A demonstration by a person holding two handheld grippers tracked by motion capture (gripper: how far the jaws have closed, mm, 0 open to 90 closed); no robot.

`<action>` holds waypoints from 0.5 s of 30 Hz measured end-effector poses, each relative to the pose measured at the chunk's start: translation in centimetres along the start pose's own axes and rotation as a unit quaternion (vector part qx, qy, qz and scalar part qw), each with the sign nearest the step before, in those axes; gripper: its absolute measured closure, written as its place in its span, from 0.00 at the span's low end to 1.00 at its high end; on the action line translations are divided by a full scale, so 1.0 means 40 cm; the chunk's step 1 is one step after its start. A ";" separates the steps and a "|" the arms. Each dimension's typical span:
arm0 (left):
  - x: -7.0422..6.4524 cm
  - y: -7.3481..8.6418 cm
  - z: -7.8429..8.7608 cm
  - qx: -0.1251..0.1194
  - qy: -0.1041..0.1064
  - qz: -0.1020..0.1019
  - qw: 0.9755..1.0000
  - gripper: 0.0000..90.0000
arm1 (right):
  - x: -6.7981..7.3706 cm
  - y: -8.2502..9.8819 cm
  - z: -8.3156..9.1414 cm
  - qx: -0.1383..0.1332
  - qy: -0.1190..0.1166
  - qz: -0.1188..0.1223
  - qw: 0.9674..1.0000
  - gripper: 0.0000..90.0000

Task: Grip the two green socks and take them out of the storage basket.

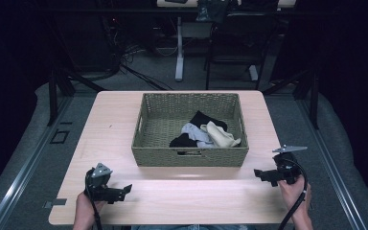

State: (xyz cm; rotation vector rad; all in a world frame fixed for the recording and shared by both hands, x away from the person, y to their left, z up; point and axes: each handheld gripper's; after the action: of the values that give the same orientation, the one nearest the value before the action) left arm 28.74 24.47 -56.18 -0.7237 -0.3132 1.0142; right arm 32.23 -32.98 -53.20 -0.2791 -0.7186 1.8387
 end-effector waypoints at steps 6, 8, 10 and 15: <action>0.009 0.006 0.002 -0.002 -0.004 0.011 1.000 0.00 | 0.000 -0.042 0.018 0.008 -0.001 0.020 1.000 0.00; 0.009 0.005 0.002 -0.001 -0.004 0.009 1.000 0.00 | 0.002 -0.055 0.027 0.009 0.002 0.024 1.000 0.00; 0.008 0.004 0.001 -0.001 -0.004 0.007 1.000 0.00 | 0.003 -0.062 0.034 0.007 0.001 0.024 1.000 0.00; 0.009 0.003 0.000 -0.003 -0.002 0.009 1.000 0.00 | 0.010 -0.117 0.087 -0.003 0.001 0.037 0.999 0.00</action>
State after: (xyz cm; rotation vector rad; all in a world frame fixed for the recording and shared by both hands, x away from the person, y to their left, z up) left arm 28.83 24.81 -56.27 -0.7310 -0.3132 1.0317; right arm 33.91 -32.73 -47.60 -0.3158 -0.7211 1.9055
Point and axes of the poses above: each handheld gripper's, and its own axes: z roughly backward along the jaws, y roughly out of its underside, x roughly to its left, and after that the axes turned 2 degrees about -y, right-handed
